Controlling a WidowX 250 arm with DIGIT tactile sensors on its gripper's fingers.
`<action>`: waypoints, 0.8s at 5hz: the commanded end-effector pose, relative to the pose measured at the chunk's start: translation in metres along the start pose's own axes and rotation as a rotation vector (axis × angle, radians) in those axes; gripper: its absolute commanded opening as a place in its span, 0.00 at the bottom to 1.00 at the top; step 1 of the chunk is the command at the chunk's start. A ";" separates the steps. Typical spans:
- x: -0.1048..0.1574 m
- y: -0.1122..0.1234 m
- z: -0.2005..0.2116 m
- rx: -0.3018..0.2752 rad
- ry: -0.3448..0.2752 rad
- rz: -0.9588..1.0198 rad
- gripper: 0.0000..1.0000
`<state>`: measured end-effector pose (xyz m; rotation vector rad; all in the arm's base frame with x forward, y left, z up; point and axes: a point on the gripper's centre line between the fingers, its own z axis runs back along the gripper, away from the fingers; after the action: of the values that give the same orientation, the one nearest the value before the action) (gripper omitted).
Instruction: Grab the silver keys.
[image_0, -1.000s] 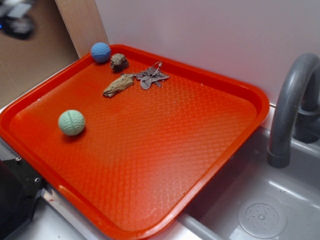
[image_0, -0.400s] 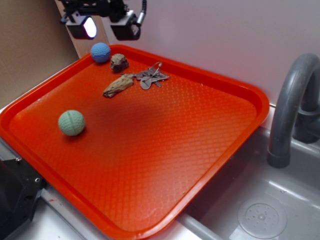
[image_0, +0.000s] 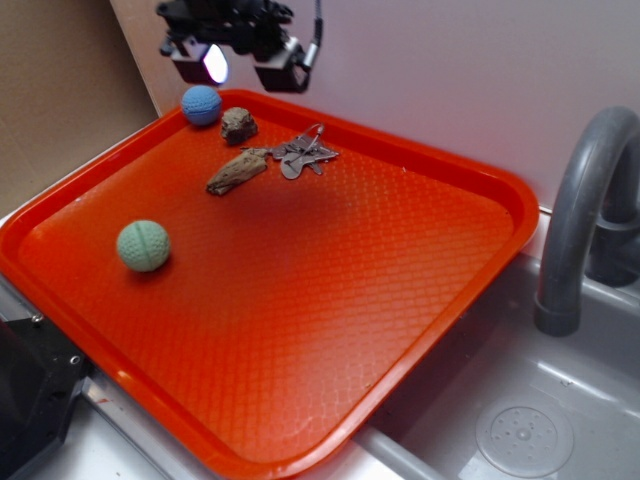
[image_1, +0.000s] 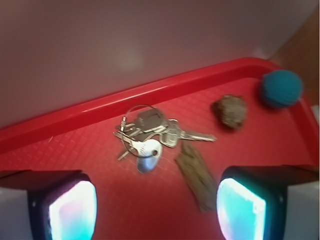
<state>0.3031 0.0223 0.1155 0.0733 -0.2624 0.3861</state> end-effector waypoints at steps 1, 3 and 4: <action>0.036 -0.015 -0.035 0.026 -0.144 -0.049 1.00; 0.038 -0.018 -0.081 0.068 -0.090 -0.057 0.00; 0.045 -0.014 -0.076 0.069 -0.068 -0.093 0.00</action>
<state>0.3543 0.0279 0.0344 0.1716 -0.2562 0.2922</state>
